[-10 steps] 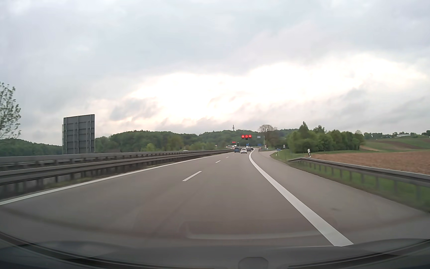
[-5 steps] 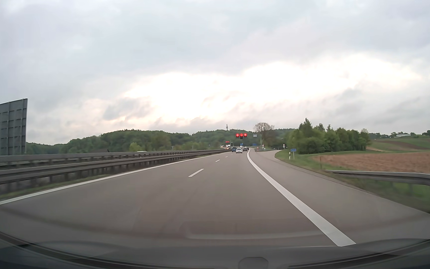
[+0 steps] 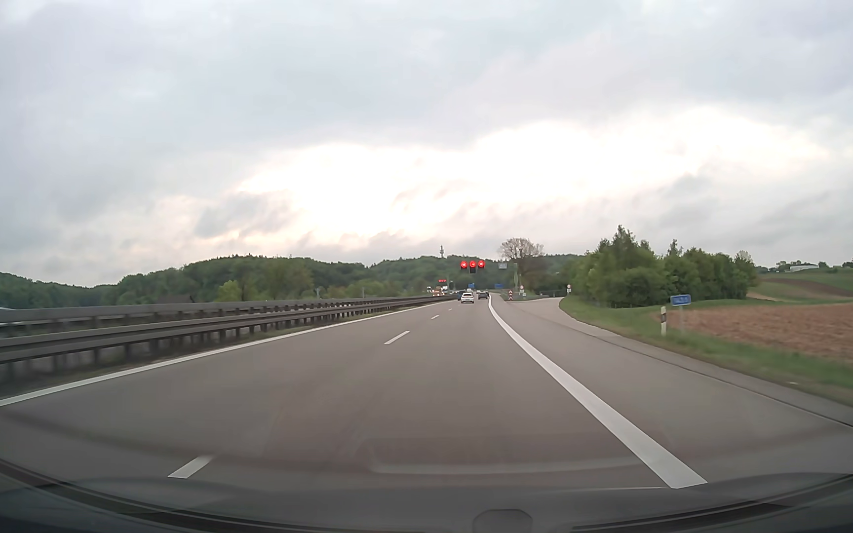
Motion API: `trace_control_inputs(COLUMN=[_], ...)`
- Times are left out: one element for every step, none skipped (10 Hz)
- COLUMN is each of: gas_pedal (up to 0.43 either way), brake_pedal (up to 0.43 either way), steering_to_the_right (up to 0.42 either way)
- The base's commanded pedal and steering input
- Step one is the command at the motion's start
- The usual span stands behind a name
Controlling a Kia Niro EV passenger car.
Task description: Follow the waypoints while adhering to traffic rules and regulations
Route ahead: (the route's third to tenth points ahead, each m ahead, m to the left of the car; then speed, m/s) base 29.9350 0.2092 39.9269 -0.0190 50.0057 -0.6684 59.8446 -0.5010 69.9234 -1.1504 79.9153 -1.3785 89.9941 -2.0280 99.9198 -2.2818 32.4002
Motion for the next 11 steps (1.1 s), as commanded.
trace_control_inputs(gas_pedal=[0.209, 0.22, 0.24, 0.24, 0.24, 0.24, 0.26, 0.26, 0.268, 0.268, 0.268], brake_pedal=[0.0, 0.0, 0.0, 0.0, 0.0, 0.0, 0.0, 0.0, 0.0, 0.0, 0.0], steering_to_the_right=[0.007, 0.007, 0.006, 0.006, 0.006, 0.005, 0.005, 0.005, 0.005, 0.005, 0.005])
